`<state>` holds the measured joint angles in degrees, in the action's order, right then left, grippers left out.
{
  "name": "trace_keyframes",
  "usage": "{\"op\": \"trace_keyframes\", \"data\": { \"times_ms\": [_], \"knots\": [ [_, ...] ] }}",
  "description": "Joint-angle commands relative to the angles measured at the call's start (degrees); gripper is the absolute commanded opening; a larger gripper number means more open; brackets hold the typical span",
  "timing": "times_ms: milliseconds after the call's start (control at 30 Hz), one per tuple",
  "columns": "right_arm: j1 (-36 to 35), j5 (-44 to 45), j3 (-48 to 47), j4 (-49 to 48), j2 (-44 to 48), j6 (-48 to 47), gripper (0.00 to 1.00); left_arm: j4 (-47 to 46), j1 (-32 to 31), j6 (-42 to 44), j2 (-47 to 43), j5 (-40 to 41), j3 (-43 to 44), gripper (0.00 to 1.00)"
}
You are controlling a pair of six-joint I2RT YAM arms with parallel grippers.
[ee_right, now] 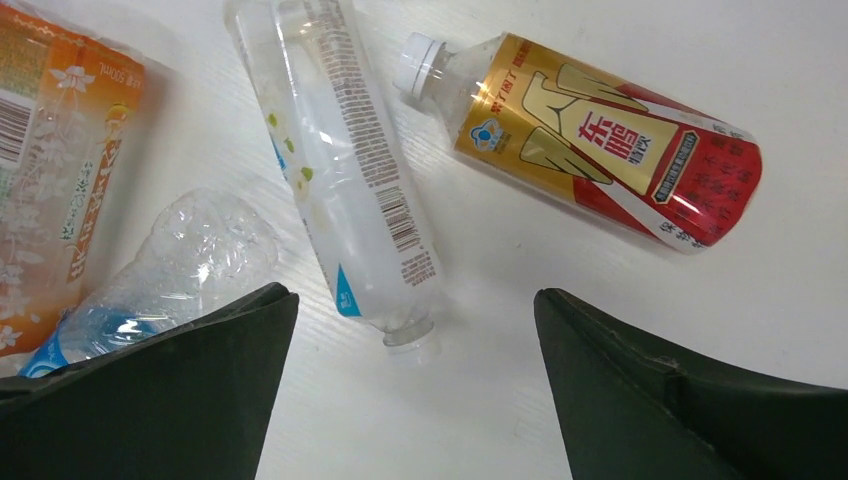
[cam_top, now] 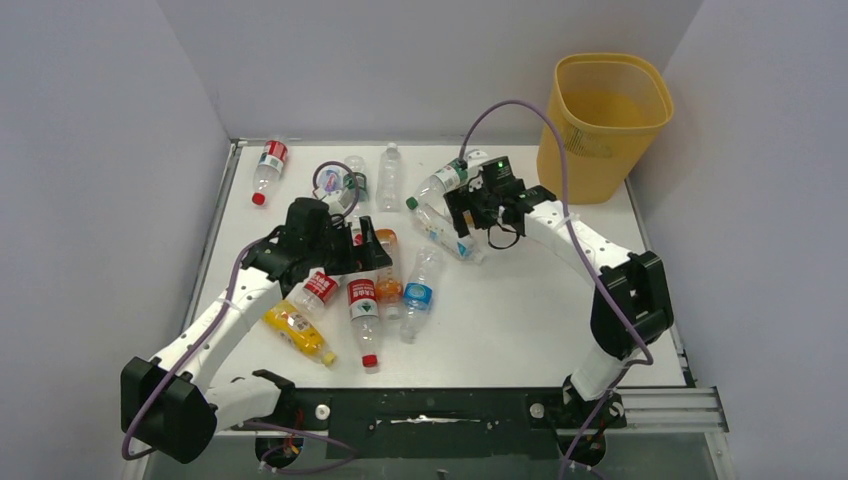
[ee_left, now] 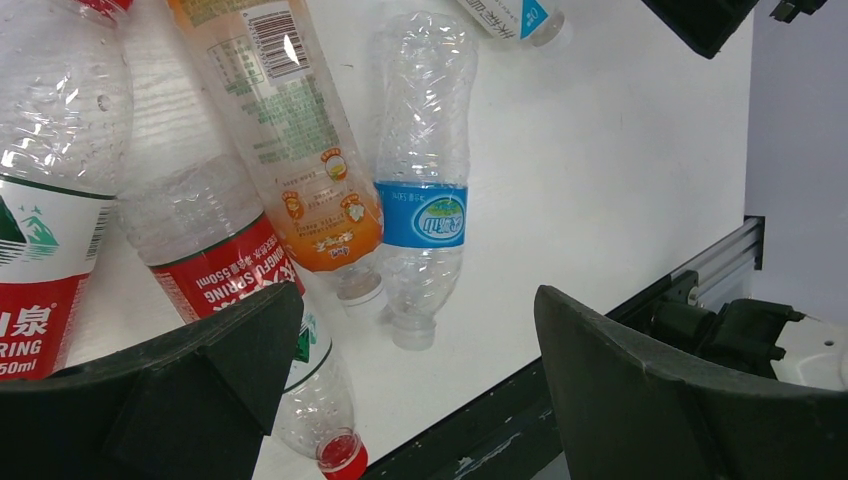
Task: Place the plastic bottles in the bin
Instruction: Pick up the plastic bottle at the center of the board.
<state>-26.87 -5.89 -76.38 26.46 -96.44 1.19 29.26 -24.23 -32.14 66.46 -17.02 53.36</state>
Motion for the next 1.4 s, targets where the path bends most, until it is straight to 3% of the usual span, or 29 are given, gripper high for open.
{"op": "trace_keyframes", "data": {
  "times_ms": [0, 467, 533, 633, 733, 833, 1067, 1367],
  "knots": [
    [-0.2, -3.7, -1.6, -0.5, -1.9, -2.3, 0.94, -3.4, -0.5, -0.1, -0.2, -1.1, 0.4, 0.88],
    [-0.3, -3.9, -7.5, 0.1, -15.1, -3.4, 0.93, -2.5, -0.9, -0.7, -1.4, -0.5, 0.3, 0.88],
    [-0.4, -4.9, -7.6, 0.1, -16.0, -3.3, 0.87, -2.5, -0.9, -0.7, -1.5, -0.5, 0.2, 0.88],
    [-0.8, -5.3, -7.5, 0.3, -16.7, -3.4, 0.72, -2.5, -1.1, -0.7, -1.4, -0.4, 0.1, 0.88],
    [-0.9, -5.2, -6.8, 0.0, -15.6, -3.3, 0.54, -2.5, -1.2, -0.8, -1.3, -0.4, 0.1, 0.88],
    [-0.9, -4.9, -6.4, 0.0, -13.9, -3.3, 0.45, -2.7, -1.2, -0.9, -1.3, -0.4, 0.1, 0.88],
    [0.3, -4.7, -8.1, 1.6, -6.2, -2.8, 0.40, -3.1, -1.5, -1.1, -1.0, -0.5, -0.2, 0.88],
    [9.7, -4.4, -18.4, 3.7, 2.8, 0.8, 0.37, -4.2, -2.9, -1.2, 0.5, -0.9, -0.1, 0.88]
  ]
}}
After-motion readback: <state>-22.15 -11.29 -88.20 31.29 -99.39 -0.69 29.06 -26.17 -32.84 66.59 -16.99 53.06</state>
